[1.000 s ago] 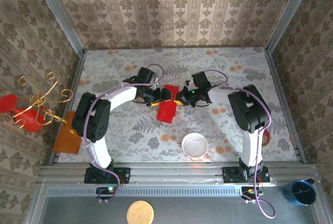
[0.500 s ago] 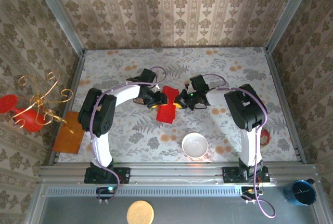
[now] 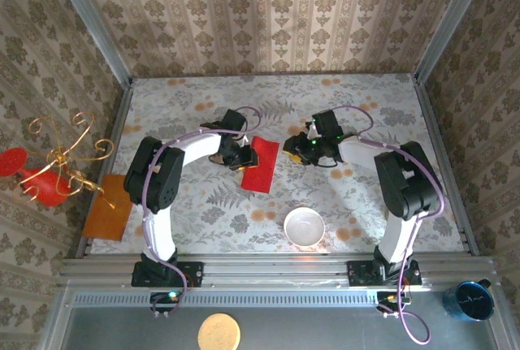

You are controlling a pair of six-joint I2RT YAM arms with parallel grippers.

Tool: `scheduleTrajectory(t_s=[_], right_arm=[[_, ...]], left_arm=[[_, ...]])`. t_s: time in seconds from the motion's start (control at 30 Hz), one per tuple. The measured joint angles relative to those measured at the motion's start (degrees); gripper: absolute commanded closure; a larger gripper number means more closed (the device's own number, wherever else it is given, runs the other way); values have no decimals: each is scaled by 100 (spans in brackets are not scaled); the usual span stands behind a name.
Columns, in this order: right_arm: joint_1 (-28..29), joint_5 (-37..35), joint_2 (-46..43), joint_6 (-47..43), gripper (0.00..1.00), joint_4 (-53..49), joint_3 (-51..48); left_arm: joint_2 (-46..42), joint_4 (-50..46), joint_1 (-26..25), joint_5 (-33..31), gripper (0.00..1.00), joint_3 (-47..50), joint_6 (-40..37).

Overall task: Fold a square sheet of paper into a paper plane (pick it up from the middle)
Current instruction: First fold in half a square sheet of paper at the center of the table, then hold the square sheet of paper at the center of the table.

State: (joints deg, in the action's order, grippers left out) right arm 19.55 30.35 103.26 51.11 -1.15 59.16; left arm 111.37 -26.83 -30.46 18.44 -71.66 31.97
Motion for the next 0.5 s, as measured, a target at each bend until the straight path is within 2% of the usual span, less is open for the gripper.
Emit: scheduleTrajectory(t_s=[0.13, 0.5], right_arm=[[-22, -227, -273, -20, 60, 92, -256], [55, -435, -280, -20, 60, 227, -404]], left_arm=[[0, 0, -79, -162, 63, 0, -83], [160, -214, -173, -367, 61, -205, -225]])
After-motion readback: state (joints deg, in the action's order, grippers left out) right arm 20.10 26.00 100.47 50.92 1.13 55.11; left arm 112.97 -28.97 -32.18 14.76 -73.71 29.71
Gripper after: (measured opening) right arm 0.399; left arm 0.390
